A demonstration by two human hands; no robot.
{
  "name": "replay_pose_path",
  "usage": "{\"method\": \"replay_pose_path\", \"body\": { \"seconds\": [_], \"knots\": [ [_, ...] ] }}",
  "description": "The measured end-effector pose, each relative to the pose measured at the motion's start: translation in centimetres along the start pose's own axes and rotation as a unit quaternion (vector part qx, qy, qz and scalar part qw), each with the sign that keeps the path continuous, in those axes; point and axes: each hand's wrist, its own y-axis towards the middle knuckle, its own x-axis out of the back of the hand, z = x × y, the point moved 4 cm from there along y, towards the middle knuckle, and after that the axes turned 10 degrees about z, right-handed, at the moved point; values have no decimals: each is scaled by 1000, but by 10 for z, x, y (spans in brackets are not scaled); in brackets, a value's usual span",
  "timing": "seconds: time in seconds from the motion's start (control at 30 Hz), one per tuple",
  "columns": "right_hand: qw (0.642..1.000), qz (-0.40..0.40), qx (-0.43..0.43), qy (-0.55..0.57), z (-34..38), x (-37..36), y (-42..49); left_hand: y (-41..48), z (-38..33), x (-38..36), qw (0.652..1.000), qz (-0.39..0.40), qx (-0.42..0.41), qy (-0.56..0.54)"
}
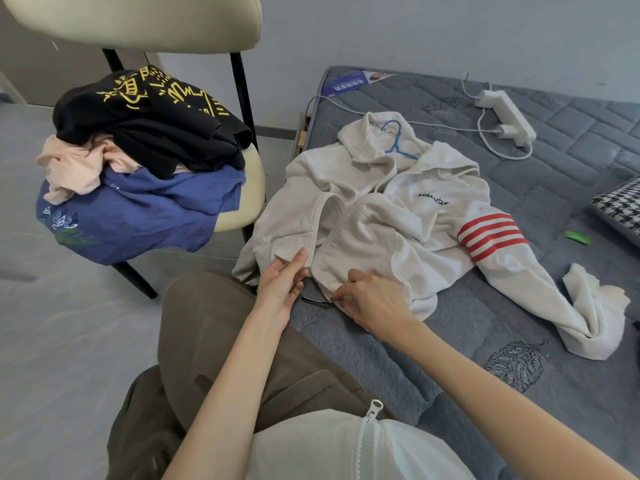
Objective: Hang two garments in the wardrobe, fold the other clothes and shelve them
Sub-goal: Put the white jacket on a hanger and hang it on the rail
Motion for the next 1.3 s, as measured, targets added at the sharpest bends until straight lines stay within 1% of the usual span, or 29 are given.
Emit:
{"method": "replay_pose_path", "body": {
  "seconds": [0.17, 0.3, 0.43, 0.53, 0.67, 0.77, 0.87, 0.97, 1.07, 1.1, 1.13, 1.17, 1.2, 1.3],
  "knots": [
    [997, 25, 49, -49, 5, -2, 8, 2, 0, 1, 1000, -7, 5, 9],
    [996, 50, 69, -25, -5, -2, 3, 4, 1, 1, 1000, -2, 11, 6],
    [997, 30, 58, 35, -23, -4, -14, 6, 2, 1, 1000, 3, 12, -1],
    [993, 27, 27, 111, -32, -5, -20, 6, 3, -1, 1000, 9, 13, -6],
    [978, -2, -61, 198, -33, -6, -16, 6, 3, -2, 1000, 9, 13, -8],
    [959, 1, -132, 251, -35, -8, -8, 5, 4, -1, 1000, 7, 14, -8],
    [918, 13, -180, 354, -42, -7, -4, 5, 4, 0, 1000, 5, 13, -4],
    [878, 38, -209, 430, -44, -9, -2, 5, 4, 0, 1000, 9, 16, -3],
    [855, 55, -212, 470, -41, -11, -1, 4, 5, -2, 999, 31, 18, -40],
    [840, 73, -205, 497, -39, -11, -1, 4, 5, -3, 997, 42, 19, -56],
    [808, 93, -196, 548, -36, -13, -1, 4, 5, -4, 996, 52, 19, -67],
    [758, 111, -186, 615, -32, -15, -2, 4, 5, -5, 995, 61, 19, -73],
    [701, 124, -180, 679, -28, -16, -3, 3, 5, -5, 994, 68, 20, -79],
    [533, 109, -185, 818, -17, -18, -6, 2, 5, -7, 991, 81, 18, -107]
  ]
}}
